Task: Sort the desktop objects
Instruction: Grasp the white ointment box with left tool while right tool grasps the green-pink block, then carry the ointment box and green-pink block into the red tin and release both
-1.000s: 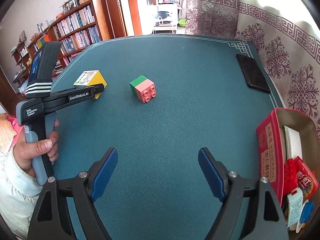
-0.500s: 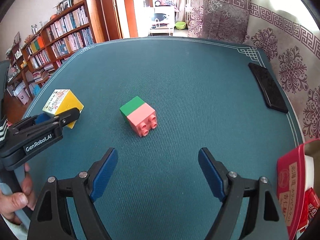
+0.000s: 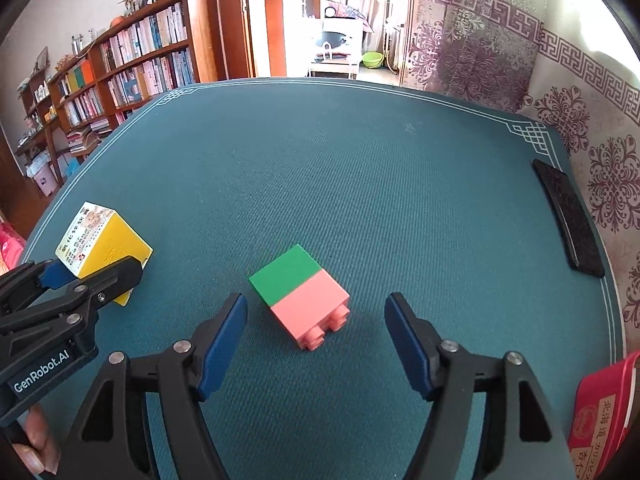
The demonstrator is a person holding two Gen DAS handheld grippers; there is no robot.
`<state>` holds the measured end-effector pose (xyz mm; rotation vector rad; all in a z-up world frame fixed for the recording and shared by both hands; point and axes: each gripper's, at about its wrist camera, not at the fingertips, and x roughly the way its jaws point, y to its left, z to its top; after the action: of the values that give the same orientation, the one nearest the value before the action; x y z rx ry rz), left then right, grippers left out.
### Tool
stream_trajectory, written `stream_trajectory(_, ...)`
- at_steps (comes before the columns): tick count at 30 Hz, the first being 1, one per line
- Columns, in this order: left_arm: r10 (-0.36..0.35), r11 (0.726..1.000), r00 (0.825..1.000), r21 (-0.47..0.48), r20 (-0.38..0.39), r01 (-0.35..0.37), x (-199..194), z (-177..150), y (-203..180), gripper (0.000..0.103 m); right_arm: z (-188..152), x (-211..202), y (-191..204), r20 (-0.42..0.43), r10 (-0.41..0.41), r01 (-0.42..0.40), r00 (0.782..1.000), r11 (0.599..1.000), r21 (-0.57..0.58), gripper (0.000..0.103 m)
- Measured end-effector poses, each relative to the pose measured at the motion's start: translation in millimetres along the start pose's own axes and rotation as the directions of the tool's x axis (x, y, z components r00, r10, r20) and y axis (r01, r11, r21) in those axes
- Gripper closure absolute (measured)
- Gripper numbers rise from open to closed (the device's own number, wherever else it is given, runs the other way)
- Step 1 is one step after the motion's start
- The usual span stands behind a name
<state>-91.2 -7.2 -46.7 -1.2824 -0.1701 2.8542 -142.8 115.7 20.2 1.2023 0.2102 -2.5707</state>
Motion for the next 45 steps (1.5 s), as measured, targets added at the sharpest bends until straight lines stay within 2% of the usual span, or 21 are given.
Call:
stream_trajectory(3, 0.001, 1.0, 1.0, -0.008, -0.005, -0.001, 0, -1, 0, 0.048, 2, 5, 4, -0.004, 0.001, -0.001, 1.0, 1.0, -0.021, 0.041)
stream_trajectory(5, 0.0, 1.0, 1.0, -0.009, -0.008, 0.0, 0, -2, 1, 0.048, 1, 11, 5, -0.028, 0.019, -0.019, 0.999, 1.0, -0.016, 0.051)
stream_trajectory(12, -0.006, 1.0, 1.0, 0.001, -0.008, 0.006, -1, -3, -1, 0.048, -2, 8, 10, -0.028, -0.011, 0.01, 1.0, 0.999, -0.039, 0.052)
stream_trajectory(23, -0.019, 0.999, 1.0, 0.027, 0.007, 0.019, -8, -5, -8, 0.048, -18, -11, -3, -0.045, -0.033, 0.035, 0.998, 0.998, 0.045, 0.052)
stream_trajectory(45, -0.018, 0.993, 0.999, 0.116, 0.044, 0.013, -25, -19, -36, 0.048, -79, -79, -30, -0.032, -0.064, 0.069, 0.997, 0.983, 0.17, 0.052)
